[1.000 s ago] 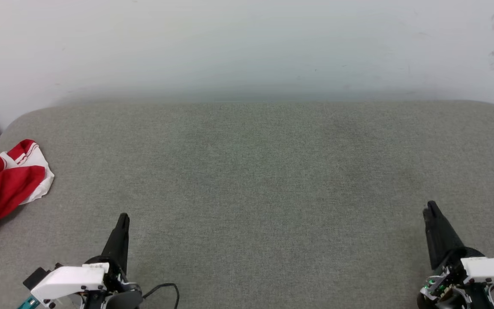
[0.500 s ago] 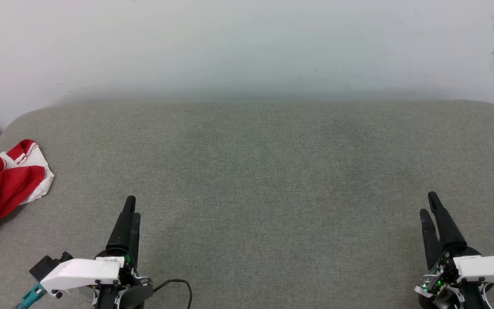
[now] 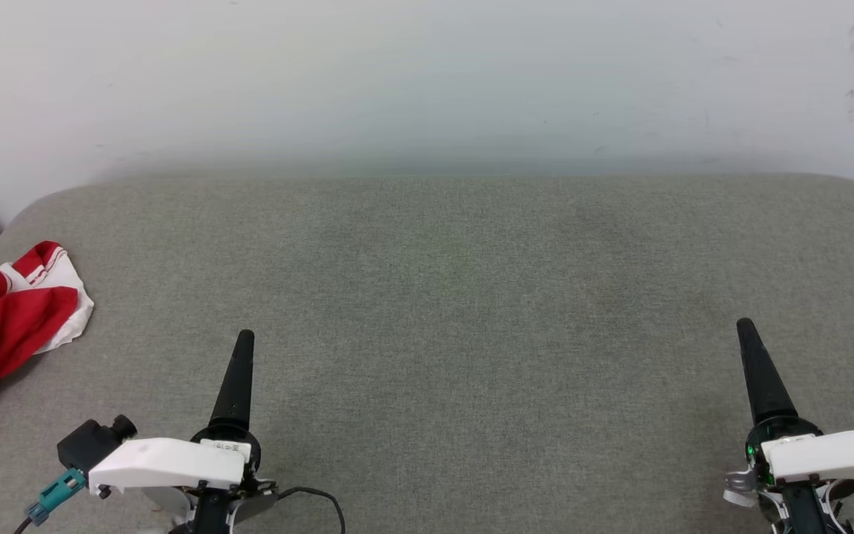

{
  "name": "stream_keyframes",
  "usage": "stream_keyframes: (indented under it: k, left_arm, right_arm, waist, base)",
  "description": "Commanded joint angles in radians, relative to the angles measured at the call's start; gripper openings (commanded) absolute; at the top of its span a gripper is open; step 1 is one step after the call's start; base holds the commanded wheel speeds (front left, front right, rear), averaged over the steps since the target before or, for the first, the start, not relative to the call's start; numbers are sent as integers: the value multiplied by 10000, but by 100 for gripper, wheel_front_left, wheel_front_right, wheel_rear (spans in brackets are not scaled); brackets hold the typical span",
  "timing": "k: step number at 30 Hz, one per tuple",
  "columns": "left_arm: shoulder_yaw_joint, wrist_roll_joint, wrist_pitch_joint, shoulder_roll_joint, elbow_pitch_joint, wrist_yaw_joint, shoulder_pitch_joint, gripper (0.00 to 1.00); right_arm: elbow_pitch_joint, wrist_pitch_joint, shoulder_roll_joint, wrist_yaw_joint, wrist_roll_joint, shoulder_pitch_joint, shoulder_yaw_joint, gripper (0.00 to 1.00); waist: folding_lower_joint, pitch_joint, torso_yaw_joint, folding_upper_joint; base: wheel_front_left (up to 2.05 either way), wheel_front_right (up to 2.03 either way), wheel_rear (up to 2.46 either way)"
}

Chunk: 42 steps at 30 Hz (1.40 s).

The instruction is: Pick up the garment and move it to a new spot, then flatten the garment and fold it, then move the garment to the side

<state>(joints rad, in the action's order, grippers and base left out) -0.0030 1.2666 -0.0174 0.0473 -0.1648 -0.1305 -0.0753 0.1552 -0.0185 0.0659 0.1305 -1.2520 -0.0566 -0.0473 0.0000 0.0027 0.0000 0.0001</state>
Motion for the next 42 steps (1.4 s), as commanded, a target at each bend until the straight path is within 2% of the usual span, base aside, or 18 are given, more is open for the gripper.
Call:
stream_keyframes:
  k: [1,13,24,42]
  left_arm:
    - [-49,-442,-112,24,217,-5,-83,100]
    - [-167,-2674,-508,25,413,-5,52,100]
    - [-215,-5267,-893,28,482,36,165,100]
    - [-513,-7953,-1377,212,384,193,193,100]
  right_arm:
    - [-262,-106,26,2,547,-76,32,100]
    - [-478,-440,16,3,3182,-11,264,100]
    - [-626,-475,-5,3,5450,7,417,100]
    - [-865,-514,-39,2,7837,151,434,100]
  waist:
    - [0,-2,4,-1]
    - [0,-1,6,-1]
    - [0,8,7,-1]
    - [0,-18,26,-1]
  base:
    - [0,0,0]
    - [0,0,0]
    - [0,0,0]
    - [0,0,0]
